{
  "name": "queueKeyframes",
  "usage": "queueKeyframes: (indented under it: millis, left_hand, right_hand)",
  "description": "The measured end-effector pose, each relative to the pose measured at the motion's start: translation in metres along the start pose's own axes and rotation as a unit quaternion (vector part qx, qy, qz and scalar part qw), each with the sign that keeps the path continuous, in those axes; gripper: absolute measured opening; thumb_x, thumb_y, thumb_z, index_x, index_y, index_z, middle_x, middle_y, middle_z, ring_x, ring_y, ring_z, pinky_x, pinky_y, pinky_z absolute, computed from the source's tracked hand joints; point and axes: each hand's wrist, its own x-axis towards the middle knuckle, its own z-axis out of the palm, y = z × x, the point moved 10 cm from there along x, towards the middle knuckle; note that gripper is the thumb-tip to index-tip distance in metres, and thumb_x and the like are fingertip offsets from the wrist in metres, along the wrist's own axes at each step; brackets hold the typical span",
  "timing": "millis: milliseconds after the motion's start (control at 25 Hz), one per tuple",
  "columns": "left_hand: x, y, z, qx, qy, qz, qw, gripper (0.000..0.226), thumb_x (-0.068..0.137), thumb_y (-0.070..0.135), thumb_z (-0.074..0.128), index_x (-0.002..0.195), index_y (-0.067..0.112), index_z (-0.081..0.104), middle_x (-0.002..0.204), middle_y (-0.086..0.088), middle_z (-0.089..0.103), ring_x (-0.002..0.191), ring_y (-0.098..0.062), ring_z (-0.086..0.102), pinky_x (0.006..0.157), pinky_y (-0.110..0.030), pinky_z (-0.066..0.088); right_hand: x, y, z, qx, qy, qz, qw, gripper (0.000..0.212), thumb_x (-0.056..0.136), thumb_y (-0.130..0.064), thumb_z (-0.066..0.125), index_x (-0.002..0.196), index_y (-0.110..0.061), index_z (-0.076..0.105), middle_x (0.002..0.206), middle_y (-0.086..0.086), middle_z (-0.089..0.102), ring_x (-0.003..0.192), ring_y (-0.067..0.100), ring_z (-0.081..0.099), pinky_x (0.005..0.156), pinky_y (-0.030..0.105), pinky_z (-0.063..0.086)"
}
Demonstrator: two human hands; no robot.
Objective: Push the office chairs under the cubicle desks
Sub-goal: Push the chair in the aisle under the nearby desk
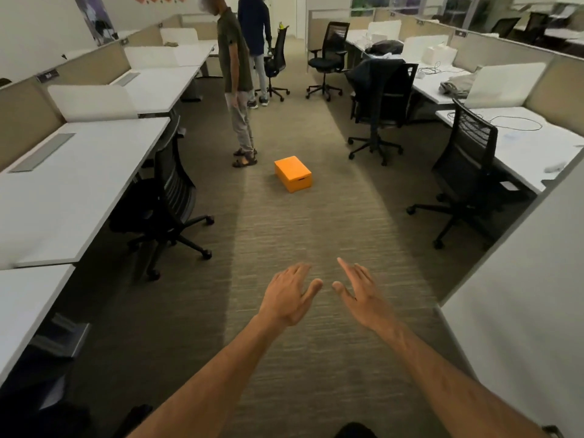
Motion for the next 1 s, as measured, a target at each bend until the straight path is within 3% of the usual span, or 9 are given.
queueKeyframes:
  millis: [160, 320, 480, 640, 880, 1000]
  left_hand:
    - [0.090, -0.035, -0.001, 0.006, -0.006, -0.007, 1.000, 0.064, 0.104, 0.060, 0.034, 0.149, 0.017, 0.045, 0.150, -0.005, 0.052, 0.139, -0.022, 0.045, 0.113, -0.037, 0.031]
    - [0.188, -0.067, -0.006, 0.008, 0.001, -0.023, 1.000, 0.064, 0.104, 0.061, 0.032, 0.151, 0.018, 0.043, 0.152, -0.004, 0.050, 0.140, -0.022, 0.044, 0.115, -0.037, 0.031]
    - [0.280, -0.088, -0.021, 0.007, -0.001, -0.063, 0.998, 0.064, 0.105, 0.060, 0.032, 0.155, 0.020, 0.037, 0.158, -0.003, 0.043, 0.144, -0.019, 0.038, 0.116, -0.036, 0.028]
    - [0.373, -0.107, -0.038, -0.022, 0.022, -0.100, 0.995, 0.068, 0.104, 0.062, 0.030, 0.156, 0.020, 0.035, 0.161, -0.003, 0.039, 0.147, -0.019, 0.035, 0.117, -0.035, 0.025]
    - [0.478, -0.149, -0.045, -0.066, 0.022, -0.132, 0.989, 0.068, 0.103, 0.063, 0.032, 0.156, 0.021, 0.036, 0.161, -0.002, 0.039, 0.147, -0.017, 0.034, 0.119, -0.034, 0.026]
    - [0.538, -0.189, -0.049, -0.057, 0.015, -0.134, 0.989, 0.067, 0.103, 0.062, 0.033, 0.156, 0.021, 0.036, 0.161, -0.002, 0.039, 0.147, -0.017, 0.034, 0.118, -0.032, 0.024]
  right_hand:
    - [0.090, 0.017, 0.003, -0.021, -0.018, -0.006, 1.000, 0.068, 0.102, -0.056, 0.042, 0.158, -0.021, 0.029, 0.156, 0.006, 0.043, 0.150, 0.025, 0.026, 0.118, 0.032, 0.021]
    - [0.199, 0.037, 0.002, -0.023, -0.024, -0.041, 0.999, 0.085, 0.094, -0.077, 0.020, 0.158, -0.022, 0.031, 0.153, 0.004, 0.048, 0.147, 0.028, 0.032, 0.119, 0.037, 0.024]
    - [0.304, 0.051, -0.014, -0.010, -0.047, -0.057, 0.997, 0.075, 0.098, -0.068, 0.030, 0.159, -0.025, 0.026, 0.159, 0.000, 0.040, 0.151, 0.025, 0.025, 0.122, 0.040, 0.021]
    - [0.405, 0.066, -0.034, -0.012, -0.047, -0.079, 0.996, 0.086, 0.092, -0.079, 0.017, 0.159, -0.025, 0.026, 0.157, 0.000, 0.042, 0.150, 0.026, 0.027, 0.123, 0.041, 0.024]
    - [0.524, 0.072, -0.032, 0.004, -0.059, -0.085, 0.995, 0.069, 0.101, -0.055, 0.042, 0.159, -0.020, 0.027, 0.160, 0.002, 0.039, 0.149, 0.020, 0.025, 0.117, 0.022, 0.011]
    - [0.591, 0.075, -0.017, 0.010, -0.063, -0.090, 0.994, 0.086, 0.094, -0.076, 0.025, 0.159, -0.020, 0.027, 0.160, 0.003, 0.039, 0.150, 0.023, 0.026, 0.121, 0.030, 0.015]
